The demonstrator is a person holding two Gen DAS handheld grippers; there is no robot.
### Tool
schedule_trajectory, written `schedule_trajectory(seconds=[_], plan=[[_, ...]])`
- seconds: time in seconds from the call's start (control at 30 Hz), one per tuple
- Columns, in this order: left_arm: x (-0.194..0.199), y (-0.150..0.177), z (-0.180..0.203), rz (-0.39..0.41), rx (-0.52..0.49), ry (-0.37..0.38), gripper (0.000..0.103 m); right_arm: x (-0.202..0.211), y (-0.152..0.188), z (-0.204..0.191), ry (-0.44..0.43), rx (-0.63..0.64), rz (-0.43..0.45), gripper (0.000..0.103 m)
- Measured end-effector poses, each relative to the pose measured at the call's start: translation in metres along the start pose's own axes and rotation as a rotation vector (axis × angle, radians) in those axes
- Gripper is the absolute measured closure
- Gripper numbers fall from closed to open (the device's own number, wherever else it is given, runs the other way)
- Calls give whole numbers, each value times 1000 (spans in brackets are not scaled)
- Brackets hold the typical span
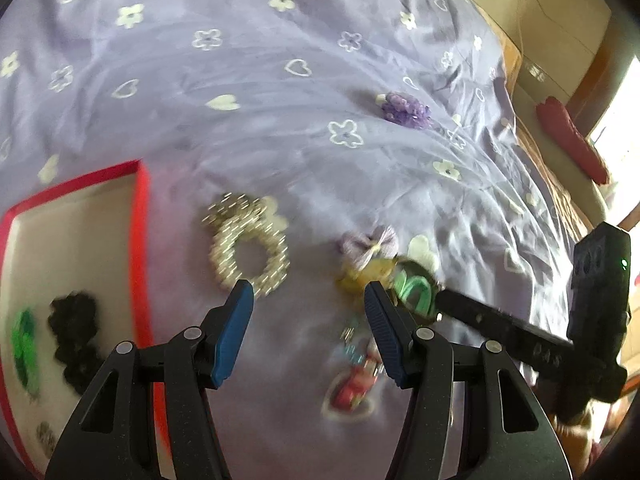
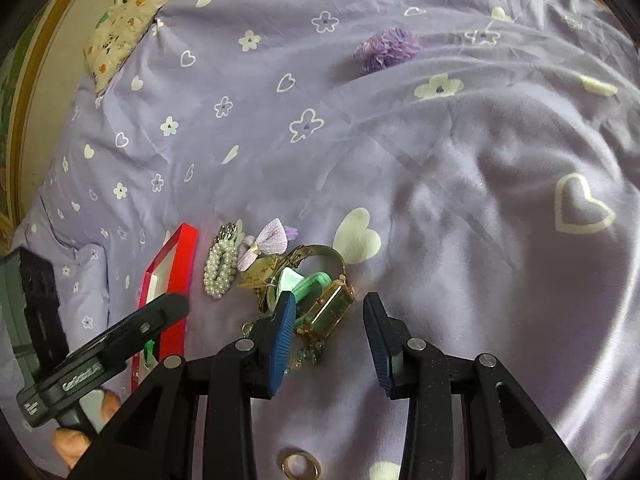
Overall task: Organize jewelry
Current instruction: 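Grasp the purple bow clip with the left tool while the right tool grasps the gold watch, then carry the bow clip and watch into the red box and open both tools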
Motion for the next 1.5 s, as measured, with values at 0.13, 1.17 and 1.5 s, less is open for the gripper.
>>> schedule_trajectory(seconds=[0.13, 1.17, 1.5], plan=[[-19, -10, 17, -21, -36, 18, 46, -8, 2, 2, -11, -5, -25, 66], [-57, -40, 42, -24, -97, -1, 59, 34, -8, 15, -35, 6, 81, 96], [-57, -42, 39, -7, -107, 5, 98, 40, -12, 18, -36, 0, 98, 96]])
Point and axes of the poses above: each gripper's, at about its wrist camera, not at the fingertips, and x roughly against the way its jaws point, z to its right, y to its underside, the point moved 10 cm from there along -x, roughly the way its jaws point, and after that the axes turned 15 degrees about -y, right-handed, at the moved point
